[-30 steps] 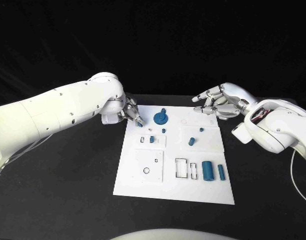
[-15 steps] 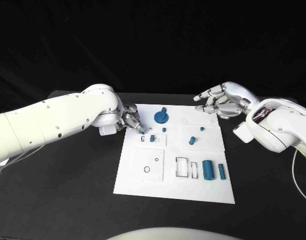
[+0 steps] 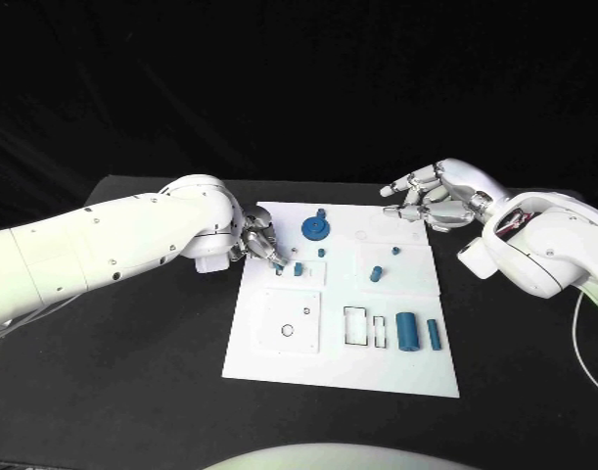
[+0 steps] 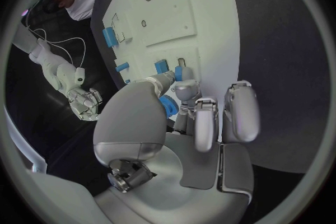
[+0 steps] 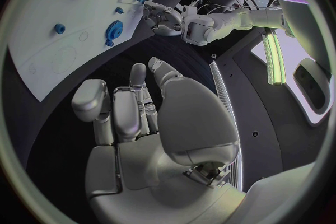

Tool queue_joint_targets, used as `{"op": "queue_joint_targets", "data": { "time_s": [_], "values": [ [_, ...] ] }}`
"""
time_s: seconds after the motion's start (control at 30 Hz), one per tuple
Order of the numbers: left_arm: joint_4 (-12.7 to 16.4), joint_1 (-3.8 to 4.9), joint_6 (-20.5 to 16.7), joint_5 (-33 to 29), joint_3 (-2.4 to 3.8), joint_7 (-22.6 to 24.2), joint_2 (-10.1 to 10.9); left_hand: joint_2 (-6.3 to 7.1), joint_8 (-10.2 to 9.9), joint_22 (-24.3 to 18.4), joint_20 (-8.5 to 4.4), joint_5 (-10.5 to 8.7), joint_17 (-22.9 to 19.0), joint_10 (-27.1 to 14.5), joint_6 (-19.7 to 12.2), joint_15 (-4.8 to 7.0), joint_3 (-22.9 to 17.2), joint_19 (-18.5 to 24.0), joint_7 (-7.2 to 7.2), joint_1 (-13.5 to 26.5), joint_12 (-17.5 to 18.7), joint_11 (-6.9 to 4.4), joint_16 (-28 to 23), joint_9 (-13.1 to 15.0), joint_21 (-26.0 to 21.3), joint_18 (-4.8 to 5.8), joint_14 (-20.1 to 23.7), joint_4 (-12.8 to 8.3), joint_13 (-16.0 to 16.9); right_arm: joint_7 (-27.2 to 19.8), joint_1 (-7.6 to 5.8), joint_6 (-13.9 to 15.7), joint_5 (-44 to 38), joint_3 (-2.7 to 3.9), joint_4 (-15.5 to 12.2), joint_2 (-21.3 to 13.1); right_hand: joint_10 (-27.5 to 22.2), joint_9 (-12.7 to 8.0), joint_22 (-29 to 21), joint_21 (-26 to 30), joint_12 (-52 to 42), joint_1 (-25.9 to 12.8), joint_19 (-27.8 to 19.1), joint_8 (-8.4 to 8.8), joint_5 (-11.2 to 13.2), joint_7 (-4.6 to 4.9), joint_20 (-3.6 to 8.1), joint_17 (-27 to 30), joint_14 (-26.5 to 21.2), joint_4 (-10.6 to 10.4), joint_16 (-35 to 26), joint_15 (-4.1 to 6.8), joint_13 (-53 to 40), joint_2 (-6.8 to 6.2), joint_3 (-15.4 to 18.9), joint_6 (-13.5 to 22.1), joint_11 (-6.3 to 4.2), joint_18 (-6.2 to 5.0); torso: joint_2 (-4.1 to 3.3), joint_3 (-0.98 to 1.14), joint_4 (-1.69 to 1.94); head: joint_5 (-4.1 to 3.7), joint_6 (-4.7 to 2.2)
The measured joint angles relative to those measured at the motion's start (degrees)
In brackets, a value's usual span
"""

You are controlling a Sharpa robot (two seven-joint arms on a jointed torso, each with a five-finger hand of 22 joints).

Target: Assemble the parts on the task board

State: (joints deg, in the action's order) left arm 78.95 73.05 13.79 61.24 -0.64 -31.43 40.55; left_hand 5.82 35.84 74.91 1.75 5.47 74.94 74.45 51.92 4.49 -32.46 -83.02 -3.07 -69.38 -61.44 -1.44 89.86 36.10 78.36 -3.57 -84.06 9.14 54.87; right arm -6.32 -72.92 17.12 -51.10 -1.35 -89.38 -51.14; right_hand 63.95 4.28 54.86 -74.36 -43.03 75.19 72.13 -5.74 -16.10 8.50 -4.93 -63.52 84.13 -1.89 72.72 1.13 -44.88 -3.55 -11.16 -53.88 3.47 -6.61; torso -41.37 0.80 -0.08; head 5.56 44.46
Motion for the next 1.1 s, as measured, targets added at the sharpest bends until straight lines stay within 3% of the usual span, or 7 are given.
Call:
{"op": "queue_joint_targets", "data": {
  "time_s": [1.1],
  "values": [
    [0.4, -0.07, 4.7, 2.5, 0.18, -0.4, 0.0, 0.33, 0.2, 0.0, 0.0, 0.16, 0.0, 0.0, 0.1, 0.0, -0.5, 0.0, -0.11, 0.3, -0.3, 0.02, 0.0, 0.1, 0.0, 0.0, 0.0, -0.6, 0.2, -0.1, 0.01, -0.1, 0.0, 0.01, 0.0, -0.1, 0.0, 0.0, 0.0, 0.0, 0.0, 0.0, 0.0, 0.0, 0.0, 0.0, 0.0, 0.0, 0.0, 0.0, 0.0, 0.0, 0.0, 0.0, 0.0, 0.0, 0.0, 0.0, -0.02, -0.02, 0.01, 0.09, 0.49]
  ]
}}
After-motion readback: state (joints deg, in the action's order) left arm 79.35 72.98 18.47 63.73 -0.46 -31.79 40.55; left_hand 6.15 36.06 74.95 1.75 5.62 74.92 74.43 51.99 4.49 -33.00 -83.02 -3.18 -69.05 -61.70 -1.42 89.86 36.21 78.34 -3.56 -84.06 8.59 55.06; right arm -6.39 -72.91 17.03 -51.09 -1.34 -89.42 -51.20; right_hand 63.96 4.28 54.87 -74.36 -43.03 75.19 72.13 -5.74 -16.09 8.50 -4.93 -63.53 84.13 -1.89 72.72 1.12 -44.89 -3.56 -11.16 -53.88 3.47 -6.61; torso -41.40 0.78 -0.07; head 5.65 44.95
